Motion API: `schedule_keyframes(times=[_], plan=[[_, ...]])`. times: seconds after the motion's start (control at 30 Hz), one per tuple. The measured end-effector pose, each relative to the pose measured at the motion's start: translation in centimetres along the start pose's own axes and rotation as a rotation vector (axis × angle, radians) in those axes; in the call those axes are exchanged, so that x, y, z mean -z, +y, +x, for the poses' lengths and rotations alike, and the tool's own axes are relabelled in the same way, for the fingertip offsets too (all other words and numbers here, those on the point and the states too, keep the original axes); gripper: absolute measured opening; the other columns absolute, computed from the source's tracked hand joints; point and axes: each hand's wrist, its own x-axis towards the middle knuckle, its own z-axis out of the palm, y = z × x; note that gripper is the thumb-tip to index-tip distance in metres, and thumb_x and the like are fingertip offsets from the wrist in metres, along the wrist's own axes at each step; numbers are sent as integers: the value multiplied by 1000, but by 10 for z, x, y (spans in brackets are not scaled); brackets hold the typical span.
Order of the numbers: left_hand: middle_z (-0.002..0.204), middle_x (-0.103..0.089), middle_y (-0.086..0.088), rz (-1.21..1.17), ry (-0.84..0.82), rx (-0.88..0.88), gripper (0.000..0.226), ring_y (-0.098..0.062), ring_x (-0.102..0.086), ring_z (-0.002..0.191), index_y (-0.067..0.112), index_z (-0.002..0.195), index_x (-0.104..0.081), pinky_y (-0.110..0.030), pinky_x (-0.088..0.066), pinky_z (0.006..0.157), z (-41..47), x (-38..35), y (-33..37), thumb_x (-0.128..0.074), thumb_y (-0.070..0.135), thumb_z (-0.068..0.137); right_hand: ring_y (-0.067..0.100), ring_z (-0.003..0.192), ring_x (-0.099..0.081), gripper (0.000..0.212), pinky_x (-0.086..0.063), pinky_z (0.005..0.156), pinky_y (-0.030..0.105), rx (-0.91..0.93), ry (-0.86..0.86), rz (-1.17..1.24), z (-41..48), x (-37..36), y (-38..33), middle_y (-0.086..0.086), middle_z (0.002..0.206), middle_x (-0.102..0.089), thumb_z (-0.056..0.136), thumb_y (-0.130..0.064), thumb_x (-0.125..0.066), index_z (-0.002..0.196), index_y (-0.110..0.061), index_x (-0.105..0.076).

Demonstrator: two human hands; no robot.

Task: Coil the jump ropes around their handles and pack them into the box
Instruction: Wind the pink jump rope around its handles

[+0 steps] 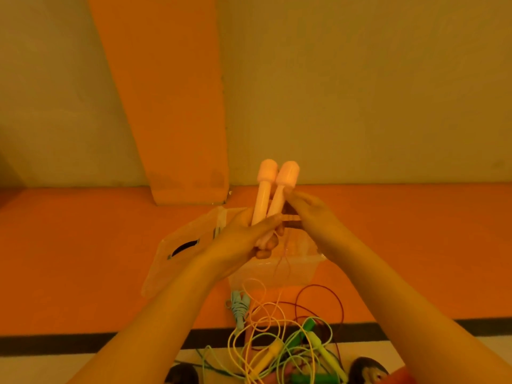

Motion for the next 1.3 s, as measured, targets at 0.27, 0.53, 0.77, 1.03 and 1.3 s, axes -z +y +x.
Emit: schedule_keyframes(times=[0.27,0.53,0.77,1.03,1.3], plan=[[73,-66,-6,82,53,-2,27,-12,-53,52,9,116,-53,-20,-38,45,1,-4,-7,-60,6,90,14,100,-59,26,-49,82,29,121,226,-52,-6,10,-3,0,110,-60,91,-32,-60,114,-22,-50],[63,-58,-1,143,-79,34,29,-10,-48,46,17,112,-53,-18,-35,40,-7,-9,-4,-62,22,86,3,135,-32,56,-32,100,10,282,56,5,-3,26,-2,-12,151,-34,89,-58,-44,141,-42,-33],[58,-48,2,-198,-136,30,29,-5,-38,41,7,107,-51,-15,-30,39,2,-9,-7,-63,15,83,10,107,-60,80,-45,94,32,186,-198,341,8,27,10,-4,118,-64,56,-81,-64,121,-33,-60],[77,-66,-2,-178,295,-79,45,-9,-61,59,7,124,-50,-17,-45,47,12,25,1,-62,15,81,11,77,-62,23,-49,73,24,-268,-480,-629,-2,23,43,15,106,-69,102,-23,-41,86,-15,-55],[114,-70,-10,-48,-115,187,39,-21,-65,111,15,127,-47,-31,-50,95,4,1,-28,-53,16,89,15,68,-71,22,-58,62,25,6,-29,461,7,30,2,5,74,-73,101,-13,-39,88,-8,-55]])
